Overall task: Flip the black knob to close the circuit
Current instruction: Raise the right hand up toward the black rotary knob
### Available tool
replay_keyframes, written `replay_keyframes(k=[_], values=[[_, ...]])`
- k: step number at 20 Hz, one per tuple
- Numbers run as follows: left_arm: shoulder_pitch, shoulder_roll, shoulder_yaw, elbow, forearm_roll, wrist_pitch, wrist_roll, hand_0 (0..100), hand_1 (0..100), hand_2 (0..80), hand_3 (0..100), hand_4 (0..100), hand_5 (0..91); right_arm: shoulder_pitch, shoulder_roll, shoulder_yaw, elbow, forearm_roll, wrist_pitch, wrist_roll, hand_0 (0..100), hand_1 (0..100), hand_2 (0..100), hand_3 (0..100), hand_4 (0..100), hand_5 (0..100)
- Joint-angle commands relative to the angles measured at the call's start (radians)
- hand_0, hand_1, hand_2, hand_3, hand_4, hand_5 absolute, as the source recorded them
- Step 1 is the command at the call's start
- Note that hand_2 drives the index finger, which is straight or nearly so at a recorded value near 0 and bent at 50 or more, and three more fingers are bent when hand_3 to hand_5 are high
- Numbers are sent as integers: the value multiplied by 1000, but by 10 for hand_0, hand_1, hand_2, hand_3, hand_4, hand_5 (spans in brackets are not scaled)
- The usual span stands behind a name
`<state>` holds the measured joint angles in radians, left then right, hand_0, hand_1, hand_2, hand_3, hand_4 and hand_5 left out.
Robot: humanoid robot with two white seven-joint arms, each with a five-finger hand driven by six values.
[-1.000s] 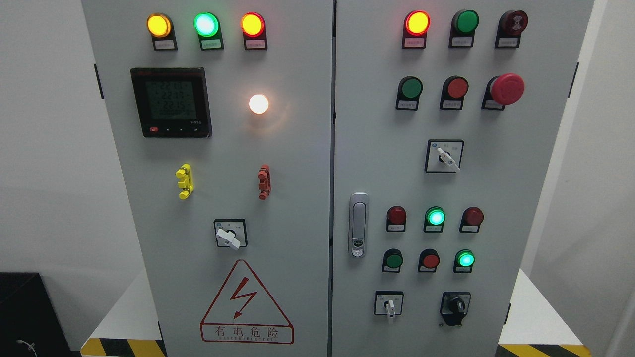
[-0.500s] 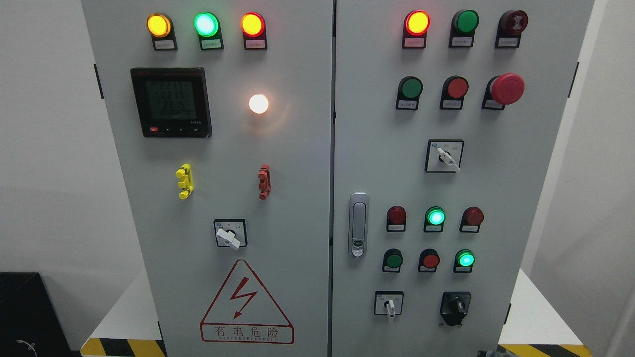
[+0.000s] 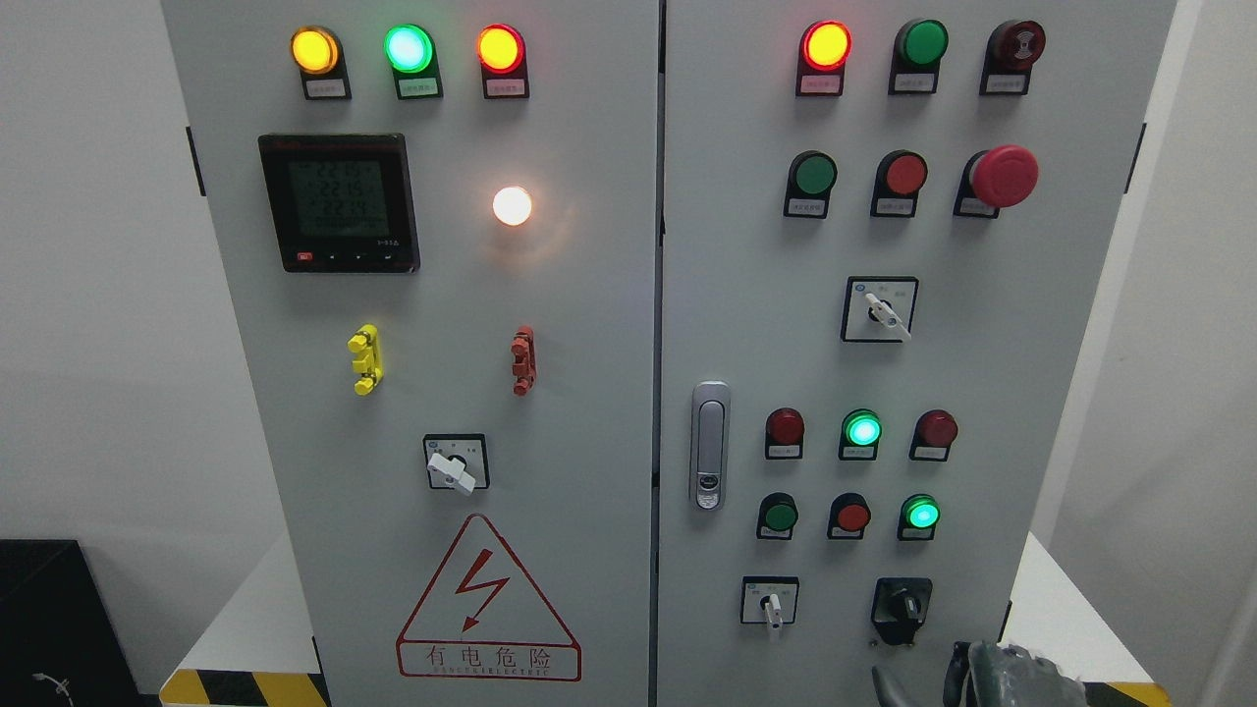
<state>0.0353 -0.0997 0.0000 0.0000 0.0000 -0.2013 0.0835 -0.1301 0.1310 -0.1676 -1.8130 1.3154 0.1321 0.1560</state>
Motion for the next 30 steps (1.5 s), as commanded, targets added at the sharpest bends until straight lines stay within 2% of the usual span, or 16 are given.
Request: replay_keyframes(k=[1,11,27,30], values=[[0,0,-20,23,-21,0,1,0,0,0,0,0,0,-37,2,-4,59,24,8,-3,0,128,774,950,766,753],[0,0,-20,23,-21,0,1,0,0,0,0,0,0,-95,2,0,145,68,32,-12,0,136,774,945,766,752],[0,0,-20,21,-21,0,1,0,0,0,0,0,0,-97,6,-6,132,79,41,-13,0,147,777,952,769,756],[0,0,-20,23,-21,0,1,0,0,0,0,0,0,-98,16,-6,132,79,41,-13,5,146,779,954,769,758]])
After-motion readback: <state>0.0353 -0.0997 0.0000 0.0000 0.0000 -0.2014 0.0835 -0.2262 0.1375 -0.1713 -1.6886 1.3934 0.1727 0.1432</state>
